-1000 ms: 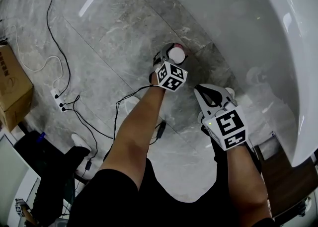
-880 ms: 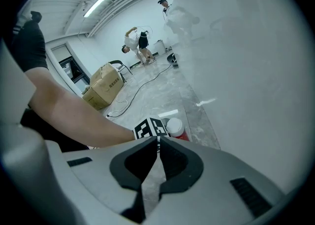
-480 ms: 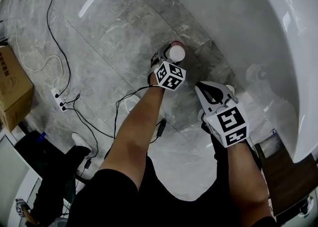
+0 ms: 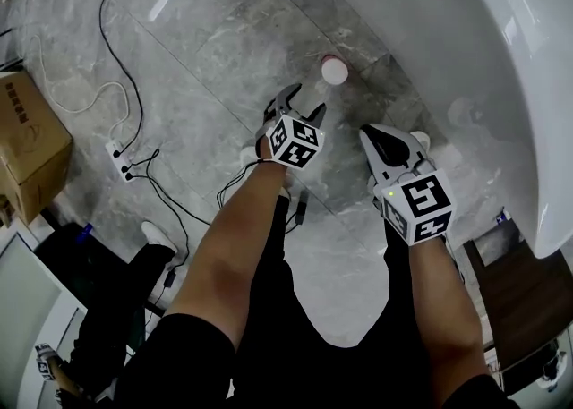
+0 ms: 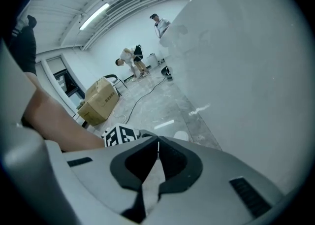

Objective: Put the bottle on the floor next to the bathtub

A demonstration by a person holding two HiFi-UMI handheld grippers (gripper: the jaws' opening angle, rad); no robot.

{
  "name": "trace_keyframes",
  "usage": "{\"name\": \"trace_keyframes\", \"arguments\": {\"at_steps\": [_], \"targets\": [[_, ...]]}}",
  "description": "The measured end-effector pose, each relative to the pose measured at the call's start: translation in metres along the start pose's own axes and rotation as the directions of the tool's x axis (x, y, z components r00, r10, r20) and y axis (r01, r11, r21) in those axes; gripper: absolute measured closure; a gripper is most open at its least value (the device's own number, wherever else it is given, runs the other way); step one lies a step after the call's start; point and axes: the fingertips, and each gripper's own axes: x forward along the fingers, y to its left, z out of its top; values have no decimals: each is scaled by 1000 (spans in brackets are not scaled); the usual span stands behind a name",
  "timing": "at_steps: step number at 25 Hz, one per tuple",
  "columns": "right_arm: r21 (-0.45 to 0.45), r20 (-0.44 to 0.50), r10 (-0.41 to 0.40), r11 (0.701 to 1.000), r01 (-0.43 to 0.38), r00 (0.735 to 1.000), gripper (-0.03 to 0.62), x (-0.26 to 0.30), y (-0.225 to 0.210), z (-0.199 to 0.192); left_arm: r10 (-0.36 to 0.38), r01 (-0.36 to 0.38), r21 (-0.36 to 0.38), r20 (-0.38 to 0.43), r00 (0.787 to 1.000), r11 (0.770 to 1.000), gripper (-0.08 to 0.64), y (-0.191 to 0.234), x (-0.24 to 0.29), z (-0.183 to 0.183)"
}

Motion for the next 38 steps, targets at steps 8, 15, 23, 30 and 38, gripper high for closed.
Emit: {"name": "trace_keyframes", "arguments": {"at_steps": [8,15,23,30,38], "targets": [[47,-3,-17,999,17,1000,557,-56,44,30,-12,19,-71,90,996,997,540,7,-145,55],[7,-16,-12,1000,13,1000,557,-106,94,84,-67,89,-150,145,987,985,545,-5,-262,112],[33,40,-45,998,44,998,555,-173,166,143,-137,167,-101,251,958,981,545,-17,-410,171],[97,180,-25,995,7,983,557,-242,255,197,-219,215,45,280,935,976,545,-9,-540,184],[49,315,43,997,-62,948,557,-332,350,251,-281,266,92,334,900,960,545,-35,-644,202]]}}
